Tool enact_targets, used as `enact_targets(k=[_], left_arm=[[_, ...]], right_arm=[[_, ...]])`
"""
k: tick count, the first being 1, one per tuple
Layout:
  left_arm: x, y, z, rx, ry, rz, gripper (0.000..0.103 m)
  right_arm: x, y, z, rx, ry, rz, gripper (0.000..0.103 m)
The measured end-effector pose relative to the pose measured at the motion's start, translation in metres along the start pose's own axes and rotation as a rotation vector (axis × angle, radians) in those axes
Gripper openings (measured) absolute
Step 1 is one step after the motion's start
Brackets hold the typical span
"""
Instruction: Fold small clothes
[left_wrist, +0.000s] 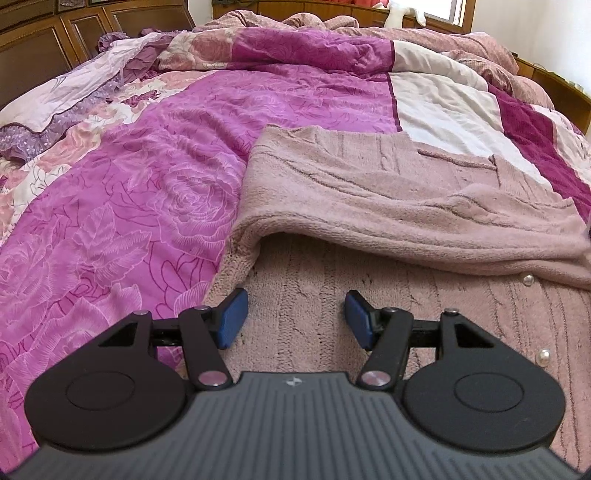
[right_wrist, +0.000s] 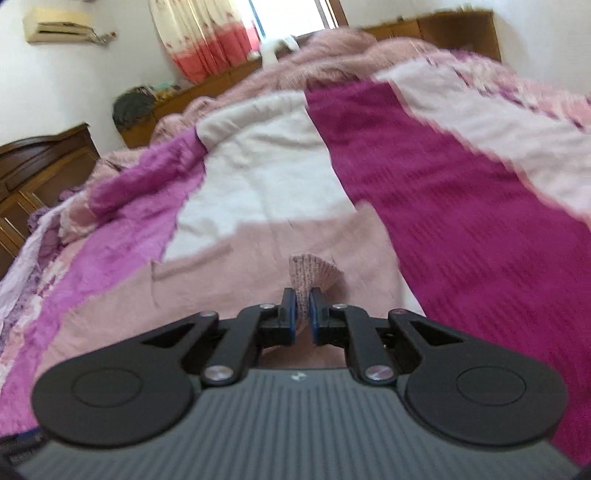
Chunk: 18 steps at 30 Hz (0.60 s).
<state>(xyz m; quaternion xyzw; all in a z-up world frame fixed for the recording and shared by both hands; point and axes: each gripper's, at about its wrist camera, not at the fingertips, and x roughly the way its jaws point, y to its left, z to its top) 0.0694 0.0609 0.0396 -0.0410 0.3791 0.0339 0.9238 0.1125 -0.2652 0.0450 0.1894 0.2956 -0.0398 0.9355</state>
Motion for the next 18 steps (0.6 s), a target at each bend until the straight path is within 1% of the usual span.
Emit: enact_targets(k=[2, 3, 6, 8, 10, 11, 14, 18], left_arm=[[0.000, 0.000, 0.001, 0.002, 0.004, 0.001, 0.066], [-0.001, 0.000, 0.002, 0.003, 0.006, 0.002, 0.066], [-0.011, 0.002, 0.005, -0.005, 0.003, -0.011, 0.066], [-0.021, 0.007, 0.011, -0.013, -0.011, -0.025, 0.066], [-0.032, 0.012, 0.018, -0.014, -0.032, -0.030, 0.066], [-0.037, 0.014, 0.022, -0.012, -0.042, -0.030, 0.066], [-0.046, 0.018, 0.038, 0.005, -0.068, -0.040, 0.066], [-0.033, 0.014, 0.069, 0.035, -0.072, -0.065, 0.066]], right_arm=[[0.004, -0.005, -0.006, -0.006, 0.062, -0.002, 0.013], [0.003, -0.007, -0.007, -0.016, 0.076, 0.005, 0.014], [-0.008, -0.007, -0.002, -0.054, 0.100, 0.013, 0.020], [-0.017, -0.007, 0.002, -0.073, 0.098, 0.020, 0.036], [-0.026, -0.006, 0.007, -0.099, 0.070, 0.024, 0.043], [-0.028, -0.006, 0.010, -0.109, 0.057, 0.029, 0.045], [-0.026, -0.006, 0.018, -0.120, 0.040, 0.044, 0.046], [-0.008, -0.005, 0.024, -0.118, 0.038, 0.041, 0.046]])
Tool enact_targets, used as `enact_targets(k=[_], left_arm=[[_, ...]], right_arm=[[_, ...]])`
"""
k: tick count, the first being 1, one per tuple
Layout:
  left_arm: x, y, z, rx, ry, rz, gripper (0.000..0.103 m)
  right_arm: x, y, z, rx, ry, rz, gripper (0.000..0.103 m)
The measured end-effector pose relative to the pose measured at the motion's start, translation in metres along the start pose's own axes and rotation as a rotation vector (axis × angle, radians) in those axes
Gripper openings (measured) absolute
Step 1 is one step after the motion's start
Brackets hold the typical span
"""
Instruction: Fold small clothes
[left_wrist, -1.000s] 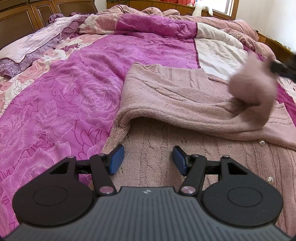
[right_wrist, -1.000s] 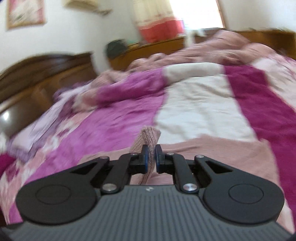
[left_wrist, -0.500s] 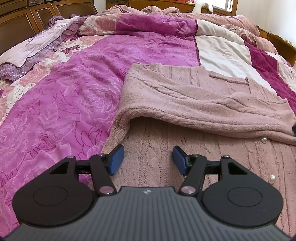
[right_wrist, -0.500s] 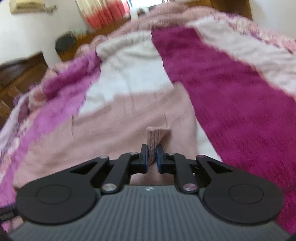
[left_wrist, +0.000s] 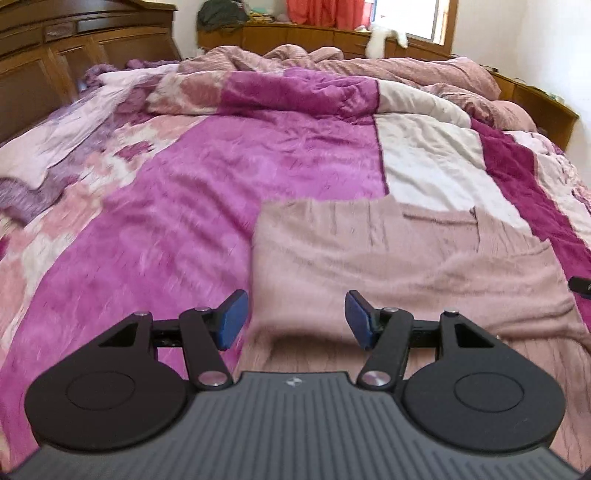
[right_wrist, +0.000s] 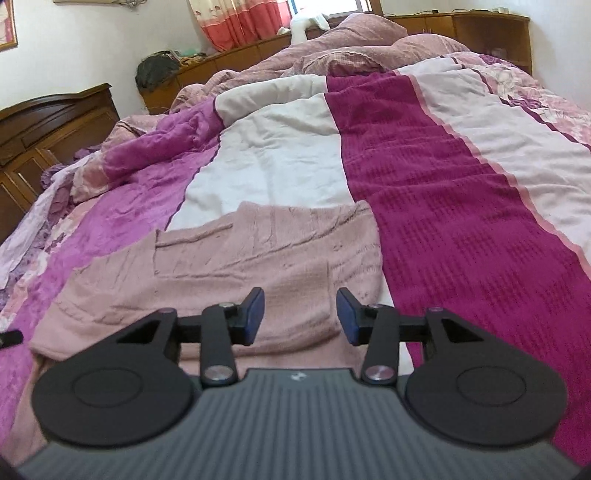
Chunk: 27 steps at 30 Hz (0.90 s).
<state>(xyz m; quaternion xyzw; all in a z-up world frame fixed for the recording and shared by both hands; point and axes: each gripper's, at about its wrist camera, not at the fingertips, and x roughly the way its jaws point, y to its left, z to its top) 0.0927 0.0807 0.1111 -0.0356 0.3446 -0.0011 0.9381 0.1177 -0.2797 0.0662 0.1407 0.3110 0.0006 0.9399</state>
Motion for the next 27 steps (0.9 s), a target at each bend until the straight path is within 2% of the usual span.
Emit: enact_targets(k=[5, 10, 14, 17, 22, 23, 24, 25, 26, 27], left_arm=[[0.052, -0.007, 0.036, -0.012, 0.025, -0.017, 0.064], [0.101, -0.026, 0.054, 0.036, 0.026, -0.071, 0.060], [0.135, -0.025, 0.062, -0.016, 0.092, 0.016, 0.060], [0.152, -0.016, 0.067, -0.085, 0.135, 0.025, 0.061], [0.174, -0.018, 0.073, -0.119, 0.226, 0.070, 0.061], [0.176, -0.022, 0.074, -0.104, 0.233, 0.085, 0.058], [0.175, -0.026, 0.074, -0.090, 0.232, 0.096, 0.045], [0.172, -0.030, 0.074, -0.074, 0.221, 0.108, 0.035], [0.169, -0.032, 0.074, -0.059, 0.207, 0.114, 0.017], [0.164, -0.032, 0.073, -0.057, 0.190, 0.102, 0.010]], right_arm=[[0.022, -0.003, -0.001, 0.025, 0.026, -0.021, 0.046], [0.030, -0.007, -0.007, 0.046, 0.053, -0.013, 0.045], [0.030, -0.007, -0.010, 0.041, 0.056, 0.001, 0.046], [0.031, -0.006, -0.012, 0.040, 0.053, 0.007, 0.047], [0.032, -0.003, -0.014, 0.028, 0.046, 0.005, 0.046], [0.032, -0.002, -0.015, 0.023, 0.044, 0.004, 0.043], [0.031, -0.002, -0.014, 0.016, 0.044, 0.007, 0.038], [0.030, 0.000, -0.014, 0.007, 0.045, 0.004, 0.028], [0.028, 0.001, -0.013, -0.002, 0.046, -0.002, 0.024], [0.026, 0.002, -0.013, -0.018, 0.044, -0.004, 0.020]])
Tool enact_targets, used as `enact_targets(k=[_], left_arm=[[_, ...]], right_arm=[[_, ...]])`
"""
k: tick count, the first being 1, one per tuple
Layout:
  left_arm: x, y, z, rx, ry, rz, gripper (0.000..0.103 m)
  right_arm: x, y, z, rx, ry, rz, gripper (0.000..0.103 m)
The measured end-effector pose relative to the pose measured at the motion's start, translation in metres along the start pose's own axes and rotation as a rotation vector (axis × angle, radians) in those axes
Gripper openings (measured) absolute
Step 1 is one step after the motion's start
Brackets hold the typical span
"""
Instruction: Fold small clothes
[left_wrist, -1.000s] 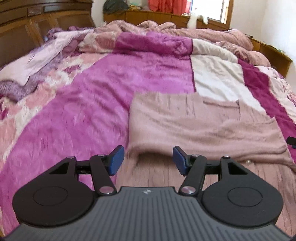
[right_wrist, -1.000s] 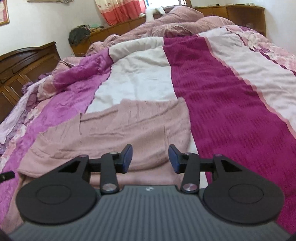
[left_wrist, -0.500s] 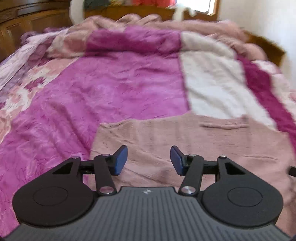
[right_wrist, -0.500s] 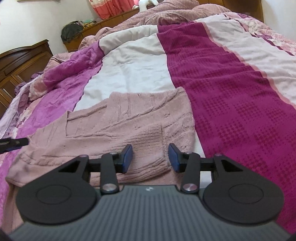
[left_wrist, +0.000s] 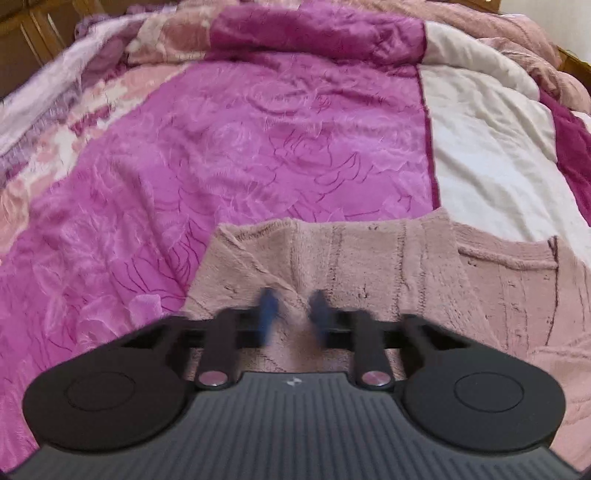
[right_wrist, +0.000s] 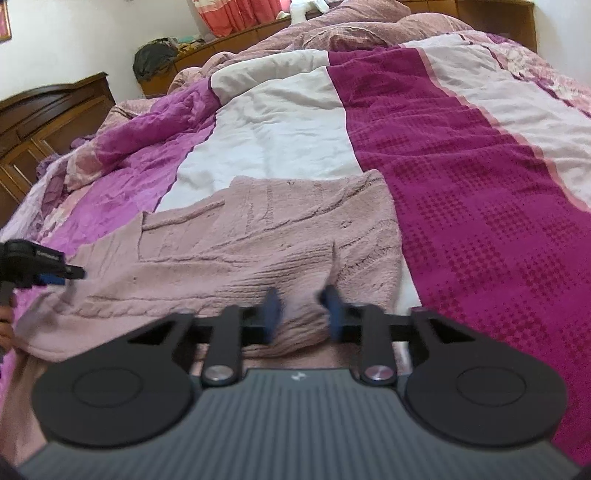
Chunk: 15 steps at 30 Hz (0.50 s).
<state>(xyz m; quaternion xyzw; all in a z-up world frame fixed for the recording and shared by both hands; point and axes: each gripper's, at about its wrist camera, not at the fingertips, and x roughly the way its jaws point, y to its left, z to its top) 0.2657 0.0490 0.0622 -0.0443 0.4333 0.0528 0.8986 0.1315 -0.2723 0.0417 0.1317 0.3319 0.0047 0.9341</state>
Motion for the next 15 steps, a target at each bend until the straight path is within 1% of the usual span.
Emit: enact_targets(k=[1, 5, 7, 9, 11, 12, 14, 15], left_arm=[[-0.004, 0.001, -0.002, -0.003, -0.013, -0.017, 0.010], [-0.022, 0.003, -0.007, -0.003, -0.092, -0.031, 0.008], [-0.029, 0.005, -0.007, -0.011, -0.131, -0.018, 0.007], [-0.037, 0.006, -0.007, -0.029, -0.175, -0.010, 0.006], [-0.047, 0.007, -0.006, -0.037, -0.249, 0.003, 0.006], [-0.050, 0.006, -0.006, -0.037, -0.278, 0.005, 0.006], [-0.049, 0.004, -0.004, -0.033, -0.284, -0.007, 0.006], [-0.046, 0.003, -0.004, -0.030, -0.274, -0.014, 0.006]], right_arm=[[-0.002, 0.001, 0.001, -0.014, -0.003, -0.002, 0.016], [-0.014, 0.008, 0.005, -0.057, -0.043, 0.006, 0.013], [-0.023, 0.012, 0.012, -0.073, -0.087, 0.007, 0.013], [-0.034, 0.015, 0.021, -0.083, -0.149, -0.005, 0.013], [-0.044, 0.015, 0.030, -0.082, -0.205, -0.016, 0.012], [-0.045, 0.014, 0.033, -0.086, -0.214, -0.020, 0.012], [-0.040, 0.012, 0.036, -0.104, -0.215, -0.051, 0.012], [-0.034, 0.009, 0.036, -0.107, -0.200, -0.066, 0.012]])
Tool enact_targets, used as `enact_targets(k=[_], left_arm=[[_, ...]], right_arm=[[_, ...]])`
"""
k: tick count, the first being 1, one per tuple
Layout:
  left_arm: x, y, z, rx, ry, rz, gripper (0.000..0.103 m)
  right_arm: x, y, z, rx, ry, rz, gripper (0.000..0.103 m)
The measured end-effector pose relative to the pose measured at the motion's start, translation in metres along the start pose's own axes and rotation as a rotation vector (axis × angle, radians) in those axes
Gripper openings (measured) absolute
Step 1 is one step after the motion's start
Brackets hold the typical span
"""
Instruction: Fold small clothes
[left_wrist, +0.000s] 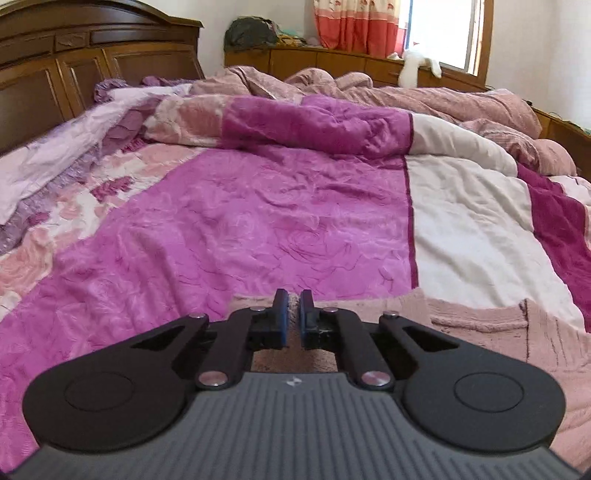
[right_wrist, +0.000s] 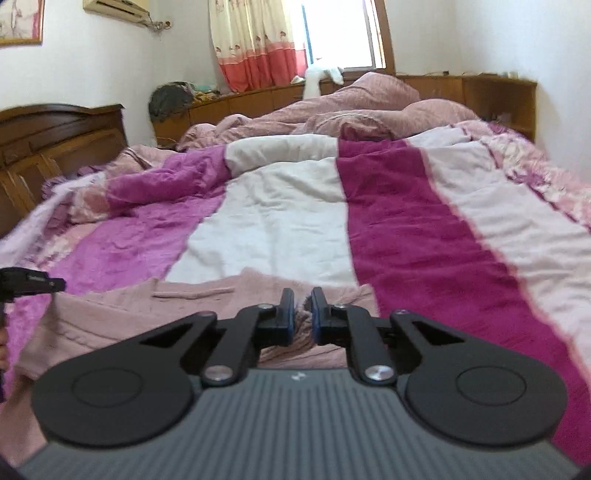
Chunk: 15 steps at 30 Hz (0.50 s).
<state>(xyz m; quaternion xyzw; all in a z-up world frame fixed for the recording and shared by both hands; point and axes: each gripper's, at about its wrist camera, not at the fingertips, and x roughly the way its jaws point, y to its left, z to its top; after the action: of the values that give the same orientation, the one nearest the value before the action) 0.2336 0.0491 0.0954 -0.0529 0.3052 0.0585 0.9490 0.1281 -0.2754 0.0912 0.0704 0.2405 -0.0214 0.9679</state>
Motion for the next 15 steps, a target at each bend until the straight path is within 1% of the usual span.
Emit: enact_targets(k=[2, 4, 5, 6, 7, 8, 10, 12, 14, 15], left_arm=[[0.011, -0.002, -0.006, 0.010, 0.031, 0.003, 0.006], [0.026, -0.002, -0.015, 0.006, 0.087, -0.001, 0.007], [0.033, -0.001, -0.020, 0.000, 0.120, 0.011, 0.007], [0.037, 0.001, -0.025, -0.004, 0.131, 0.016, 0.007], [0.039, 0.003, -0.028, 0.004, 0.121, 0.012, 0.007], [0.037, 0.002, -0.029, 0.022, 0.113, 0.009, 0.009], [0.034, 0.000, -0.030, 0.070, 0.109, 0.003, 0.014], [0.029, 0.000, -0.027, 0.089, 0.115, -0.006, 0.019], [0.021, 0.004, -0.022, 0.072, 0.117, -0.031, 0.025], [0.015, 0.007, -0.021, 0.057, 0.121, -0.045, 0.032]], right_arm=[[0.016, -0.005, -0.010, 0.005, 0.054, -0.011, 0.012], [0.034, -0.009, -0.024, -0.007, 0.126, -0.015, 0.012], [0.042, -0.012, -0.031, -0.008, 0.165, -0.015, 0.013], [0.046, -0.017, -0.038, 0.012, 0.188, -0.005, 0.013], [0.043, -0.020, -0.040, 0.040, 0.171, 0.002, 0.013], [0.040, -0.023, -0.040, 0.061, 0.166, 0.011, 0.016], [0.035, -0.029, -0.036, 0.101, 0.169, 0.023, 0.018], [0.031, -0.033, -0.032, 0.128, 0.159, 0.025, 0.024], [0.026, -0.034, -0.024, 0.139, 0.129, 0.014, 0.043], [0.024, -0.033, -0.023, 0.141, 0.115, 0.014, 0.045]])
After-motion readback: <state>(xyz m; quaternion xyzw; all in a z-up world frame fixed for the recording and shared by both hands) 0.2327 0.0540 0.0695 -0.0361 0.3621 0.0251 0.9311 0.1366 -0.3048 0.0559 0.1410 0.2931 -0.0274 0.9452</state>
